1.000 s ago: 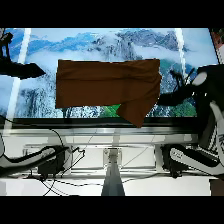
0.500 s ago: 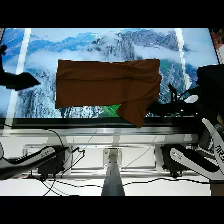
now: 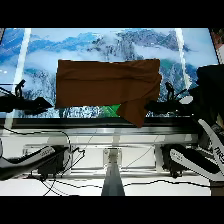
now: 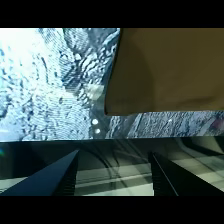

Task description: Fold the clothes and pants, and hang the long-sleeved shirts on hangers.

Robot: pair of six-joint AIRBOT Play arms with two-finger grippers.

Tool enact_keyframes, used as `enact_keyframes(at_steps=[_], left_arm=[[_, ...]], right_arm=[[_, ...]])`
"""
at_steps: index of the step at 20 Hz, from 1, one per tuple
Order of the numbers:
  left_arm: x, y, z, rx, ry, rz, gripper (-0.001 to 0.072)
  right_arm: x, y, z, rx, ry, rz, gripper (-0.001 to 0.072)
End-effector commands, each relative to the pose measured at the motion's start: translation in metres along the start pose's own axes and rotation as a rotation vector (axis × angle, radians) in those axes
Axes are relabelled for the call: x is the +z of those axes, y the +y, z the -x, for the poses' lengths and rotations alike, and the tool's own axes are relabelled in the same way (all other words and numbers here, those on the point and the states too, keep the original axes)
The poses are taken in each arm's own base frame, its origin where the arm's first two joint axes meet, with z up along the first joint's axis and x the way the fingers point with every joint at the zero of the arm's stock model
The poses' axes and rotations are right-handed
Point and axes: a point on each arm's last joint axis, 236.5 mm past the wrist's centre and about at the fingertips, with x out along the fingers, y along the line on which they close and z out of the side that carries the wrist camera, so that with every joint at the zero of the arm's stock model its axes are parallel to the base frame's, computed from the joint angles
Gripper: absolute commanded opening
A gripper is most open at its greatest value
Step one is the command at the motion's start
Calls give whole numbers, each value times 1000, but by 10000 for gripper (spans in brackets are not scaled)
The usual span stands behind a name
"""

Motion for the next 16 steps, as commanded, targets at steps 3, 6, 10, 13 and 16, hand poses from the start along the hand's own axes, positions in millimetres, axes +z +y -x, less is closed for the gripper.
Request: enact_keyframes(at_steps=[3,6,10,13,16], left_arm=[[-2,5,-13,-6,-5,26,464],[-1,2,-17,-31,-2,43,463],[0,3,-23,-46,7,56,464],[12,6,-27,-48,-36,76,464],[24,-6,-35,-127,-67,83,463]], right_arm=[[-29,14,-2,35,118,45,308],[-36,16,0,47,149,45,29],[-34,17,-1,50,140,69,18],[-33,16,-1,49,137,68,18],[-33,16,-1,48,135,68,19]])
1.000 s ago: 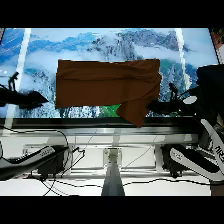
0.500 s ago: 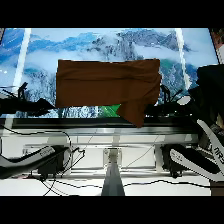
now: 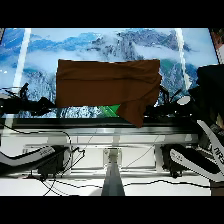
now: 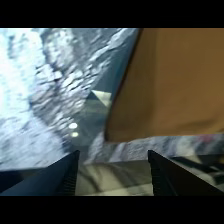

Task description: Fold the clothes and pants, and hang the long-sleeved shirts on hangers.

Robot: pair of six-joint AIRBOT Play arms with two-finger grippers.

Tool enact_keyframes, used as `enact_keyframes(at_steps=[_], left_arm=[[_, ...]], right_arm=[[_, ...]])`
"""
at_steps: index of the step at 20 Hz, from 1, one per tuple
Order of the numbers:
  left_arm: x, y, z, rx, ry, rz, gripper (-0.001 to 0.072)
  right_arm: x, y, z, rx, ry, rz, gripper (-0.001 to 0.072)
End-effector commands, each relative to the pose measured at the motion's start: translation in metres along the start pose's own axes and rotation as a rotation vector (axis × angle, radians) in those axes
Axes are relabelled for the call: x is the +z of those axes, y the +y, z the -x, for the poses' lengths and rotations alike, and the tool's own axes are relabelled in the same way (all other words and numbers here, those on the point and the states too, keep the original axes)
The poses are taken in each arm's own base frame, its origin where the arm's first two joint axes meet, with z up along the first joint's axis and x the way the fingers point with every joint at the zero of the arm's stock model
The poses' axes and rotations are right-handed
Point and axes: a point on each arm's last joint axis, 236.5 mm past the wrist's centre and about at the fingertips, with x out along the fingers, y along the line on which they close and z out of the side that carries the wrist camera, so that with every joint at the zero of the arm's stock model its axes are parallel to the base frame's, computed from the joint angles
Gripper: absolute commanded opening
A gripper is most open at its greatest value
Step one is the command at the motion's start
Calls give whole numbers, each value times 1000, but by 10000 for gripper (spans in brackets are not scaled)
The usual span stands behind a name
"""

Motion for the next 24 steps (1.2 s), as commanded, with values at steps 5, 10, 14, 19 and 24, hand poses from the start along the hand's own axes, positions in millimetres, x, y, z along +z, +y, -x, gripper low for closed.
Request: enact_keyframes(at_steps=[5,10,14,19,24], left_arm=[[22,-28,-13,-150,-69,-79,38],[18,-78,30,-289,-24,-316,10],[19,-105,79,-210,-161,-413,10],[33,-132,133,-93,-421,-442,10],[47,-138,113,-113,-412,-364,11]], right_arm=[[1,1,1,2,-2,4,18],[19,21,39,-31,-111,161,17],[10,53,89,-38,-256,221,18],[30,95,149,34,-581,211,17],[104,89,168,109,-813,30,15]])
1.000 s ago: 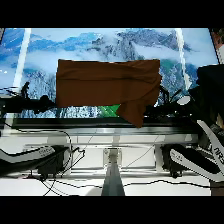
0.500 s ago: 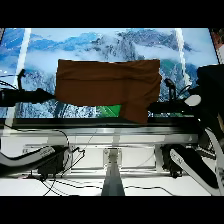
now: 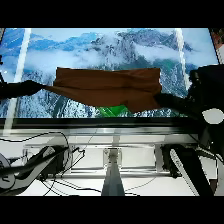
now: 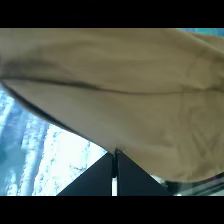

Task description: Fold the clothes and pants, and hang the long-sleeved shirts on hangers.

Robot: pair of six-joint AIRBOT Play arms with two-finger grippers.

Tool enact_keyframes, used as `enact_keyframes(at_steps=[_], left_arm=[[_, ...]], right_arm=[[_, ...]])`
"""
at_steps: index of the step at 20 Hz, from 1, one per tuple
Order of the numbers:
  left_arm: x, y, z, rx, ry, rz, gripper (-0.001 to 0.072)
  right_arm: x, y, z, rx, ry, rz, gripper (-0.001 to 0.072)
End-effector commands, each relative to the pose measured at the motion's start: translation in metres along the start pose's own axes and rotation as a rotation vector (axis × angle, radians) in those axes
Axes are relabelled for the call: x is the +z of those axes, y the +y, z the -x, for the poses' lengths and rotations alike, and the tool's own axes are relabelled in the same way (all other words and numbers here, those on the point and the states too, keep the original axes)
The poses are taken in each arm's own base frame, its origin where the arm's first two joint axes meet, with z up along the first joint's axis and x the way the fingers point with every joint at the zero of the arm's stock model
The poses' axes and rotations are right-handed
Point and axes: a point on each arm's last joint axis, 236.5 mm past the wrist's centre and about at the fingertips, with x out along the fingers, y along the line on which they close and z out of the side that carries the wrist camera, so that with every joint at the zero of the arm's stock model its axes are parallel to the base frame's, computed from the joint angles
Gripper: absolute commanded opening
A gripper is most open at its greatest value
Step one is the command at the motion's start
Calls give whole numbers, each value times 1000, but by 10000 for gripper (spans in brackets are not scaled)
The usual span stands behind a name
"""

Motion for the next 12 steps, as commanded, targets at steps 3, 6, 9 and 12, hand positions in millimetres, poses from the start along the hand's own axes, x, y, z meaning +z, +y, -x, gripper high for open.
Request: enact_keyframes(at_steps=[3,6,9,12], left_arm=[[41,34,-32,109,-137,116,11],[55,57,-63,99,-185,239,12],[65,82,-102,113,-226,306,12],[74,100,-135,129,-250,368,12]], right_arm=[[70,-45,-39,-94,-190,-164,15],[108,-52,-72,-101,-168,-193,16],[128,-73,-113,-128,-124,-220,17],[128,-96,-151,-147,-77,-270,18]])
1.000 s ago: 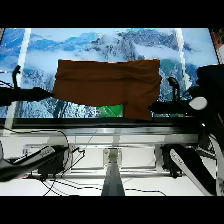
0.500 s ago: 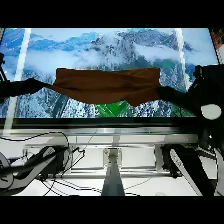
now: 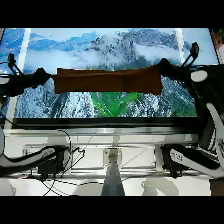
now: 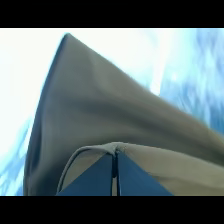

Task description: Fold the clothes and pants, and hang the long-sleeved shirts on hangers.

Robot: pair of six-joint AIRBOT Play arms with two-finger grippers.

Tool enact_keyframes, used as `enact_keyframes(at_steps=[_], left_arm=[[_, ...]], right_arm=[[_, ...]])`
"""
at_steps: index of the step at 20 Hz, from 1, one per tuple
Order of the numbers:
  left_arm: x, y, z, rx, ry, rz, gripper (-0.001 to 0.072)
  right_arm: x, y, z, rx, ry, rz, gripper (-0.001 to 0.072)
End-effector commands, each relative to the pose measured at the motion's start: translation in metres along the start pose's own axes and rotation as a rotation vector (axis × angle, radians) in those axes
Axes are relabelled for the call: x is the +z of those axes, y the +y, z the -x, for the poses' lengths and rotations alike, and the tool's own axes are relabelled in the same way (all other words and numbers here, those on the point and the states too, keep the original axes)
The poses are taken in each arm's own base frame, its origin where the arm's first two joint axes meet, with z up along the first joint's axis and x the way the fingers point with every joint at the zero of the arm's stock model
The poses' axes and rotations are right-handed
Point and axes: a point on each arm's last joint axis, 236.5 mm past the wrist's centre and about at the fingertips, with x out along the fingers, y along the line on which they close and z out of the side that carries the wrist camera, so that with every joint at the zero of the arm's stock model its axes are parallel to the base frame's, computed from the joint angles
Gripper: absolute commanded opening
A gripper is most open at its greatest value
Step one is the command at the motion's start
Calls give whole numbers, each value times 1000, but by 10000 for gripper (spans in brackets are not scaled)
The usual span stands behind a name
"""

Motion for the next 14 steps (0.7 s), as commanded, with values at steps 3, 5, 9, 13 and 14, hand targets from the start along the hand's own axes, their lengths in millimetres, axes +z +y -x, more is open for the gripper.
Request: enact_keyframes(at_steps=[3,5,9,13,14], left_arm=[[25,9,-58,12,-57,74,12],[36,-2,-65,-5,-64,49,12],[51,-2,-63,3,-101,40,321],[33,2,-55,-25,-6,-5,712],[23,11,-51,-9,46,-44,712]], right_arm=[[6,-22,-66,-40,40,-46,18],[7,-22,-72,-51,15,-30,18],[4,-19,-73,-50,24,-17,47],[-7,-26,-71,-78,76,70,350],[-12,-29,-69,-89,98,106,351]])
